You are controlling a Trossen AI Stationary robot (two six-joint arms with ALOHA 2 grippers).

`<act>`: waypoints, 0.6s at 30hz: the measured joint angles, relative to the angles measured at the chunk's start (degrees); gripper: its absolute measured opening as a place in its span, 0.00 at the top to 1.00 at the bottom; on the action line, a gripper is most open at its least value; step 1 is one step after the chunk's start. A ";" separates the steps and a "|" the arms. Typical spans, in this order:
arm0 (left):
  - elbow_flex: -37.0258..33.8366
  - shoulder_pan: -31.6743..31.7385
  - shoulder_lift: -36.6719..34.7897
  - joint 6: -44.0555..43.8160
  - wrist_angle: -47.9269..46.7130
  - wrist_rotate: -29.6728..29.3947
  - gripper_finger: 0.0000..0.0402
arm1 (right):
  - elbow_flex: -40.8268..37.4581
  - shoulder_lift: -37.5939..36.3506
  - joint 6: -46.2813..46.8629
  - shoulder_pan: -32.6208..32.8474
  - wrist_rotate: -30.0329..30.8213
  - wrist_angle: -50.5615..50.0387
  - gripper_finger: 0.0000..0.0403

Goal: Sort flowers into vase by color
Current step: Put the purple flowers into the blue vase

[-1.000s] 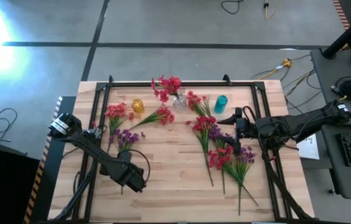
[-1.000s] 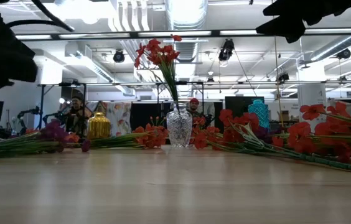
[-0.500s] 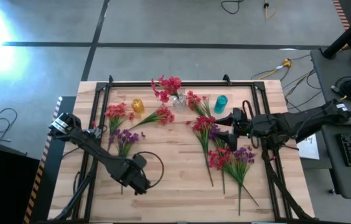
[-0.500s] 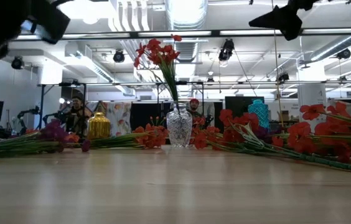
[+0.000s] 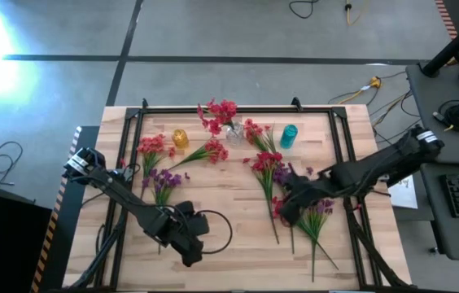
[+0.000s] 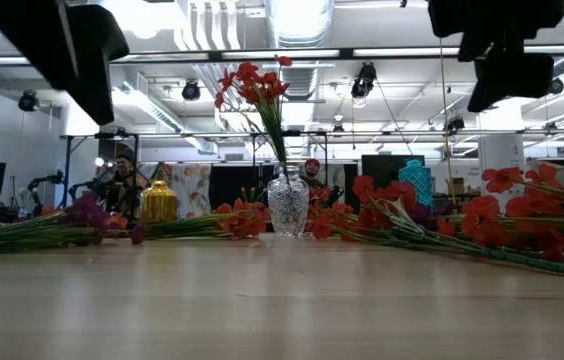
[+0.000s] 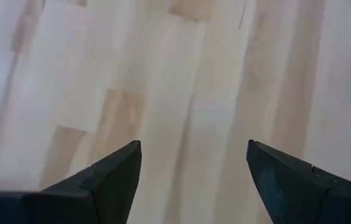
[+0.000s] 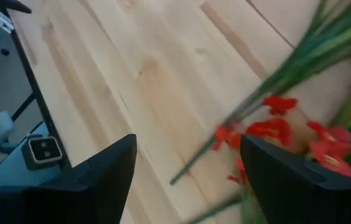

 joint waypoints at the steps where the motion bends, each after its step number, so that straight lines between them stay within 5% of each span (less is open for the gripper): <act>1: -0.35 -0.11 0.00 0.83 0.00 -0.49 0.31 | 1.06 1.52 0.38 0.23 0.53 0.03 0.32; 5: -2.26 -0.15 0.00 1.95 0.08 -2.14 0.31 | 6.21 7.81 0.53 0.33 1.38 -2.25 0.34; 11: -5.70 -1.43 0.00 1.96 0.01 -2.23 0.31 | 15.71 14.89 0.81 0.33 1.36 -18.88 0.36; 18: -7.16 -2.45 0.00 0.20 -2.41 -2.22 0.31 | 20.29 16.90 3.30 0.14 2.97 -32.42 0.35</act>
